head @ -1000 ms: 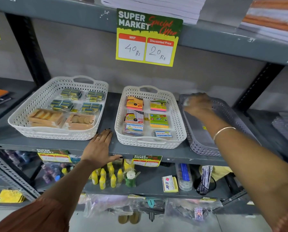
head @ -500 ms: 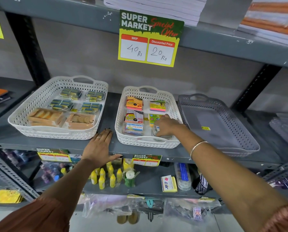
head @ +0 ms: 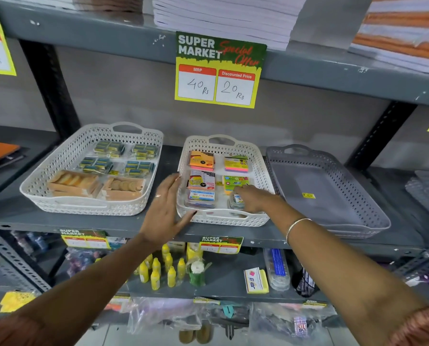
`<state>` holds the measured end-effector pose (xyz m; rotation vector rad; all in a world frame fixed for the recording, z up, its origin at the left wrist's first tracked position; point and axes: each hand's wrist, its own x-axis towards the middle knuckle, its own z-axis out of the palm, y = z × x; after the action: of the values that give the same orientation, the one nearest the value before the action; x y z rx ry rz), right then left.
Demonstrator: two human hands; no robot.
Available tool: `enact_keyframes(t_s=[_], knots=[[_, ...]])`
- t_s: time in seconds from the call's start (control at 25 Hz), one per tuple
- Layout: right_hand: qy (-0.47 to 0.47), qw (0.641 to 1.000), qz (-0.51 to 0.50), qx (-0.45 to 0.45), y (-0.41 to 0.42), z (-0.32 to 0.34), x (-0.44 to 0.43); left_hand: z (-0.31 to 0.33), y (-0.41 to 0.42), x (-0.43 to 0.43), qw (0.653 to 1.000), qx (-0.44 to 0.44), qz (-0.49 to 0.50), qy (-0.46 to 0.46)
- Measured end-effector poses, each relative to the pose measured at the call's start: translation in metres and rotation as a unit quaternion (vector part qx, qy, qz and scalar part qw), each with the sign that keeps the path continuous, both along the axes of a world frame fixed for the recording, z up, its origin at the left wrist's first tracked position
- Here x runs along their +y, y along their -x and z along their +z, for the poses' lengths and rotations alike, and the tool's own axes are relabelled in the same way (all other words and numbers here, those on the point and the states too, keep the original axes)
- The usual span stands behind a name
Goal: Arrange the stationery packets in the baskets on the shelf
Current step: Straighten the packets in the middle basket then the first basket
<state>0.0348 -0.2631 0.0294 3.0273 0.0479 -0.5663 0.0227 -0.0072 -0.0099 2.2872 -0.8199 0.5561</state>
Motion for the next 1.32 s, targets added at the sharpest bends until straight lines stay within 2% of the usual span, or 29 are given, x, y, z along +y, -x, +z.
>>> enact_keyframes(t_s=[0.04,0.12,0.24,0.32,0.36,0.52,0.64,0.72,0.8,0.88,0.96,1.2,1.32], knots=[[-0.002,1.0,0.003,-0.003,0.0,0.0,0.0,0.014,-0.009,-0.014,1.0,-0.009,-0.016,-0.009],[-0.004,1.0,0.004,-0.007,0.002,-0.001,0.001,0.04,-0.028,-0.041,0.991,0.056,-0.054,-0.11],[-0.018,1.0,-0.003,-0.015,0.004,-0.002,0.0,0.047,-0.056,-0.061,0.929,0.155,-0.076,-0.328],[-0.014,1.0,-0.003,-0.015,0.005,-0.004,0.0,0.04,-0.066,-0.064,0.895,0.178,-0.086,-0.4],[-0.013,1.0,-0.003,-0.01,0.005,-0.004,-0.001,0.037,-0.068,-0.064,0.889,0.185,-0.087,-0.41],[-0.073,0.997,-0.016,0.037,-0.006,0.01,-0.007,0.03,-0.074,-0.061,0.896,0.193,-0.102,-0.387],[-0.171,0.981,-0.073,-0.053,-0.036,0.028,-0.021,0.038,-0.083,-0.061,0.926,0.25,-0.108,-0.261],[-0.15,0.982,-0.069,-0.087,-0.057,0.025,-0.031,0.044,-0.105,-0.065,0.947,0.248,-0.082,-0.186],[-0.106,0.992,-0.046,-0.053,-0.07,0.01,-0.035,0.042,-0.124,-0.07,0.946,0.225,-0.056,-0.226],[-0.082,0.996,-0.036,-0.001,-0.078,-0.009,-0.035,0.033,-0.136,-0.076,0.922,0.228,-0.055,-0.307],[-0.065,0.998,-0.012,0.004,-0.085,-0.023,-0.036,0.022,-0.146,-0.081,0.903,0.252,-0.057,-0.344],[-0.08,0.997,-0.013,-0.013,-0.091,-0.028,-0.041,0.033,-0.139,-0.089,0.885,0.328,-0.054,-0.325],[-0.088,0.996,-0.027,0.008,-0.092,-0.025,-0.041,0.068,-0.114,-0.087,0.892,0.318,-0.054,-0.316]])
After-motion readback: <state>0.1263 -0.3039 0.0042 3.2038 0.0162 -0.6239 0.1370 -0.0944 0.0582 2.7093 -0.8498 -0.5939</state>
